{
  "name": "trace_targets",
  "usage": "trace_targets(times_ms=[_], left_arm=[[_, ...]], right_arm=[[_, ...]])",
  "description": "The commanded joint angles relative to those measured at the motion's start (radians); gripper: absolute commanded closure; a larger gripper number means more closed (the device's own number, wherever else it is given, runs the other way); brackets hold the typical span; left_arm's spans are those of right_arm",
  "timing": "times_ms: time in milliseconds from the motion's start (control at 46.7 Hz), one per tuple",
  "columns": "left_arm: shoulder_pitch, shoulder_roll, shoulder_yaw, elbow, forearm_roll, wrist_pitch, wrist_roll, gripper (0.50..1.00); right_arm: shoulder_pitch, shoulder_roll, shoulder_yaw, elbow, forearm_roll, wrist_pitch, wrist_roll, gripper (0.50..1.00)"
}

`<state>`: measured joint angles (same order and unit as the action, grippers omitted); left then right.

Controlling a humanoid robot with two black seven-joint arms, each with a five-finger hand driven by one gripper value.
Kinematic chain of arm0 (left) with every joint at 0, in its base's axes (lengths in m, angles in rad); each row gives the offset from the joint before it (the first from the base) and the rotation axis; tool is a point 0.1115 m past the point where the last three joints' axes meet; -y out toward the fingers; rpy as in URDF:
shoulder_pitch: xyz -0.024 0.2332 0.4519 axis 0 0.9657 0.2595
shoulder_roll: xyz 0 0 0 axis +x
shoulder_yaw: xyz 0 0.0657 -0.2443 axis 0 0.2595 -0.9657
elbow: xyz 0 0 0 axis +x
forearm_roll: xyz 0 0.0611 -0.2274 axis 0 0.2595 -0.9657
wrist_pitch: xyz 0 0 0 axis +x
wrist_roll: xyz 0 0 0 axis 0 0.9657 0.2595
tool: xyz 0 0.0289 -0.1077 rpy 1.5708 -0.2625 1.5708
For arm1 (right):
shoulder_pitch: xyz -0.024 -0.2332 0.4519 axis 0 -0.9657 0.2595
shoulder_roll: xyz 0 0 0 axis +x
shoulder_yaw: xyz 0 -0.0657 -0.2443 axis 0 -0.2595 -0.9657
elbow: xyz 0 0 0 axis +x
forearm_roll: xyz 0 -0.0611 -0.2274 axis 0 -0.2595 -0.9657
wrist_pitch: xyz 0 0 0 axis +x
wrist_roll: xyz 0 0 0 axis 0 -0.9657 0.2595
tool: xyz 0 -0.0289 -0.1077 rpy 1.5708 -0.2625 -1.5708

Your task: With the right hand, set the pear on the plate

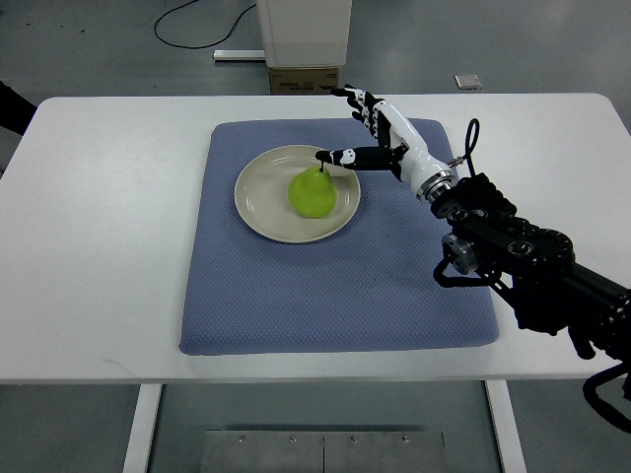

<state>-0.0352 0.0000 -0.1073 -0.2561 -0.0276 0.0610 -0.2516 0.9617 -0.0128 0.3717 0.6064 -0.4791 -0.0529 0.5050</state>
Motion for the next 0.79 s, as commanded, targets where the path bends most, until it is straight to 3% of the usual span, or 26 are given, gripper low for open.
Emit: trace_targets(times_ms=[0, 771], left_arm=[[0.000, 0.000, 0.000, 0.000, 0.000, 0.000, 0.000, 0.500], [0.000, 0.000, 0.000, 0.000, 0.000, 0.000, 0.000, 0.500]], right_arm=[[-0.018, -0.018, 0.075, -0.002, 0.002, 0.019, -0.031, 0.500], [-0.123, -0.029, 0.588, -0.014, 0.001, 0.024, -0.292, 0.500]])
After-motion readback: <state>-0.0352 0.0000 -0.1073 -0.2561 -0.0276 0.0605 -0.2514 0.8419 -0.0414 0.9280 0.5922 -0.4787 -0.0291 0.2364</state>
